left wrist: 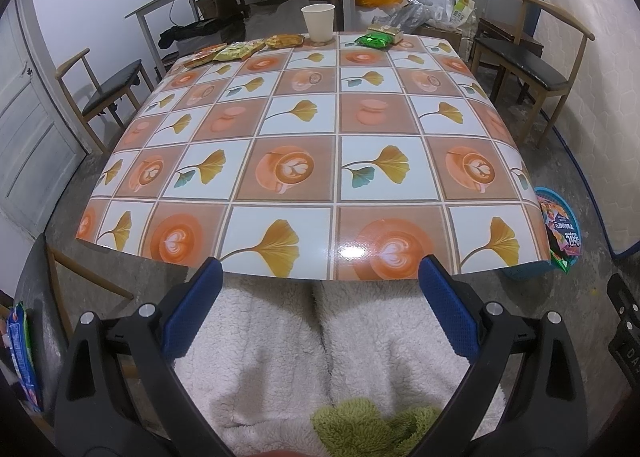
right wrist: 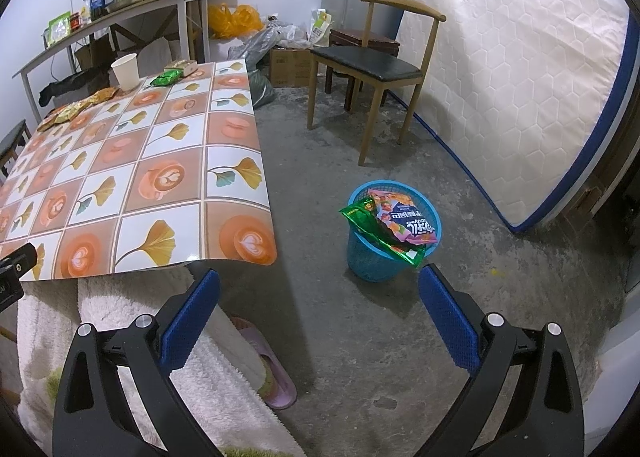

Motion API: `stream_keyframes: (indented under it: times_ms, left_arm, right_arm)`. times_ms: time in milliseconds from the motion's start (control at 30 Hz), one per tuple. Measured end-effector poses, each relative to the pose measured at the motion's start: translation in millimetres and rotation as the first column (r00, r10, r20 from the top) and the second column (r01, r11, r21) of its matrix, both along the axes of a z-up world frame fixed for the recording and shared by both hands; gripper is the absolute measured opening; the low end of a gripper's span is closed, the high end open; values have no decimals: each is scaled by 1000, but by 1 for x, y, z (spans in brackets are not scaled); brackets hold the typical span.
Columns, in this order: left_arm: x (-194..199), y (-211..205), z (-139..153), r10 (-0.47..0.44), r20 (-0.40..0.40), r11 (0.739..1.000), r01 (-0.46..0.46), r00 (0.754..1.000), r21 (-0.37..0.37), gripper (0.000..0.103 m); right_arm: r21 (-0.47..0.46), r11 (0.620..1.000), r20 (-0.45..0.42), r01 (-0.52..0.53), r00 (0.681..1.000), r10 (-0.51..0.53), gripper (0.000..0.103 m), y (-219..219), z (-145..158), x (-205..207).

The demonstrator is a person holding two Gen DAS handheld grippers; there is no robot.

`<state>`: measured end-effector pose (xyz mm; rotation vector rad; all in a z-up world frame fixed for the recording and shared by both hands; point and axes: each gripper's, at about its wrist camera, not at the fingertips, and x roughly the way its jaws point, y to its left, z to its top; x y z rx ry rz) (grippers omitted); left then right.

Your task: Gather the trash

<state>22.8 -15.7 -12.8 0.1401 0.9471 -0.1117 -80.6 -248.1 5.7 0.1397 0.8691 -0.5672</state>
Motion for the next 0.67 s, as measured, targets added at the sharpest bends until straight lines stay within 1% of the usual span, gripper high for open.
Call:
stream_keyframes:
  times_ms: [667]
  left_arm:
    - [0,-2,2,0,1,1000,0,1000,1,94]
  right_arm:
    - [0,1000,1,2,1000,-2,96,0,0,-1]
